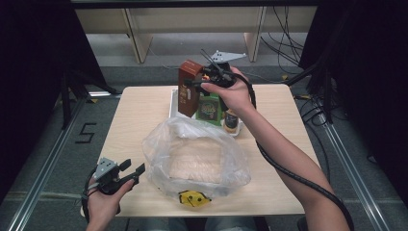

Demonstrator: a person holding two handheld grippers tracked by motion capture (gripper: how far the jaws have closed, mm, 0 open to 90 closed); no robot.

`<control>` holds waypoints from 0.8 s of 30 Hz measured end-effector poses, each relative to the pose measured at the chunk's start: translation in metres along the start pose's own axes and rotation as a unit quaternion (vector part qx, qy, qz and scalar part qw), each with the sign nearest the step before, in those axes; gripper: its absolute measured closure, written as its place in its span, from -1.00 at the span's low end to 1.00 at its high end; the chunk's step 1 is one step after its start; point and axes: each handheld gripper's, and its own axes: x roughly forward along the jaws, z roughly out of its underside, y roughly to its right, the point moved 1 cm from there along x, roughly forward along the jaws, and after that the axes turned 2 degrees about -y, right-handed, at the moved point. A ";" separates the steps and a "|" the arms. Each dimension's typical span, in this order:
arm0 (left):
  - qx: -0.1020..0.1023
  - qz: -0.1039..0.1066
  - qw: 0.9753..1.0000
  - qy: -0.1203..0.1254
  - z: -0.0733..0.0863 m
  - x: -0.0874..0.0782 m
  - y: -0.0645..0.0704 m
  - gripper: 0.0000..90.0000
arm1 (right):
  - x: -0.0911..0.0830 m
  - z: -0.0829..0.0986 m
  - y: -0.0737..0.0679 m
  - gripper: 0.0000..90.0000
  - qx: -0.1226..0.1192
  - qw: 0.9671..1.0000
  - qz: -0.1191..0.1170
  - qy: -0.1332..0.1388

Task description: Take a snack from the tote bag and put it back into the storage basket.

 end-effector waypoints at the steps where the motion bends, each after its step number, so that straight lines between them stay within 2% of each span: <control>1: 0.000 0.000 1.000 0.000 0.000 0.000 0.000 -0.16 | 0.002 0.001 0.000 -0.03 0.007 1.000 0.000 -0.002; 2: 0.000 0.000 1.000 0.000 0.000 0.000 0.000 -0.16 | 0.003 0.001 0.001 -0.03 0.000 1.000 -0.001 -0.002; 4: 0.001 0.000 1.000 0.001 0.000 0.000 0.000 -0.16 | 0.005 0.002 0.001 -0.03 0.005 1.000 -0.001 -0.004; 8: 0.000 0.001 1.000 0.000 0.000 0.000 0.000 -0.16 | 0.010 0.004 0.003 -0.04 -0.002 1.000 -0.004 -0.008; 9: 0.001 0.001 1.000 0.000 0.000 0.000 0.000 -0.16 | 0.012 0.005 0.005 -0.04 -0.012 1.000 -0.004 -0.007; 11: 0.002 0.001 1.000 0.001 0.000 0.000 0.000 -0.16 | 0.013 0.006 0.005 -0.04 -0.001 1.000 -0.002 -0.010; 16: 0.001 -0.002 1.000 -0.001 0.000 -0.001 0.000 -0.16 | 0.018 0.011 0.011 -0.04 -0.002 1.000 0.001 -0.014; 18: 0.002 0.001 1.000 0.000 0.000 0.000 0.000 -0.16 | 0.020 0.013 0.012 -0.04 0.009 1.000 0.005 -0.016; 20: 0.002 0.001 1.000 0.001 0.000 0.000 0.000 -0.16 | 0.021 0.015 0.016 -0.04 0.004 1.000 0.008 -0.016; 21: 0.001 0.000 1.000 0.000 0.000 0.000 0.000 -0.16 | 0.022 0.017 0.016 -0.04 0.009 1.000 0.007 -0.018; 22: 0.001 0.000 1.000 0.000 0.000 0.000 0.000 -0.16 | 0.023 0.018 0.019 -0.04 -0.001 1.000 0.011 -0.018; 23: 0.001 0.000 1.000 0.000 0.000 0.000 0.000 -0.16 | 0.024 0.019 0.019 -0.03 0.011 1.000 0.011 -0.023; 24: 0.001 0.000 1.000 0.001 0.000 0.000 0.000 -0.16 | 0.025 0.021 0.020 -0.04 0.007 1.000 0.010 -0.027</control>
